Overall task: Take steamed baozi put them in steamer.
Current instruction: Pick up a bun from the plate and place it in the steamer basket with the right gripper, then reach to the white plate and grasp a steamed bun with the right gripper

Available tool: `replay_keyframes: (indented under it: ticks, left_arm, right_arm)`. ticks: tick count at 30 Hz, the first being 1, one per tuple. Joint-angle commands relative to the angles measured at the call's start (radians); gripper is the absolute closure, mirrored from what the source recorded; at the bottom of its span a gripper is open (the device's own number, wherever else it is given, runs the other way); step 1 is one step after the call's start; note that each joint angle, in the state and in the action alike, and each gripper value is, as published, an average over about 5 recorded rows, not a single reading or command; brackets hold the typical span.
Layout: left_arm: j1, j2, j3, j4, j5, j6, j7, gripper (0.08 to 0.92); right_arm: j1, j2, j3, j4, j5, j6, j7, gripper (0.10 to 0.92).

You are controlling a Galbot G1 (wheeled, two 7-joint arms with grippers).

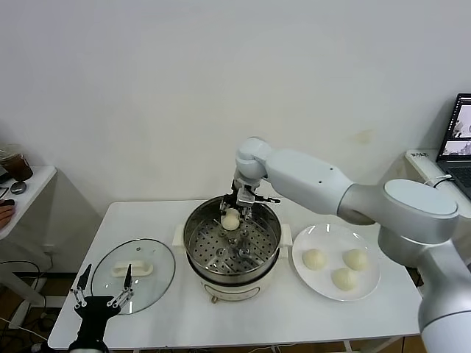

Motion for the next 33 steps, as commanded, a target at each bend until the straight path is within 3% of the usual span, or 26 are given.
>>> replay_keyframes:
  ticks: [1,8,12,19,24,33]
  left_arm:
    - [0.001,0.000,-0.001,-0.002,0.000,-0.001,0.000,0.177]
    - [0.000,0.000,0.000,-0.007,-0.006,0.006,-0.003,0.177]
    - [-0.003,0.005,0.001,-0.015,-0.030,0.027,-0.015,0.177]
    - [-0.014,0.020,-0.008,-0.023,-0.044,0.049,-0.019,0.177]
    - [-0.018,0.033,-0.014,-0.023,-0.043,0.049,-0.014,0.177]
    - [-0.025,0.035,-0.008,-0.010,-0.036,0.044,-0.008,0.177]
  right_arm:
    - [0.017,-0.013,0.007,0.009,0.045,0.003,0.017,0.410]
    - [0.188,-0.168,-0.069,0.263,0.402,-0.444,-0.097,0.230]
    - [0.279,-0.312,-0.112,0.429,0.580,-0.720,-0.116,0.205]
    - [0.326,-0.562,-0.136,0.657,0.659,-1.136,-0.133,0.203]
    - [0.280,-0.739,-0.152,0.724,0.637,-1.214,-0.157,0.203]
    - [-0.009,-0.872,-0.037,0.656,0.425,-1.072,-0.192,0.203]
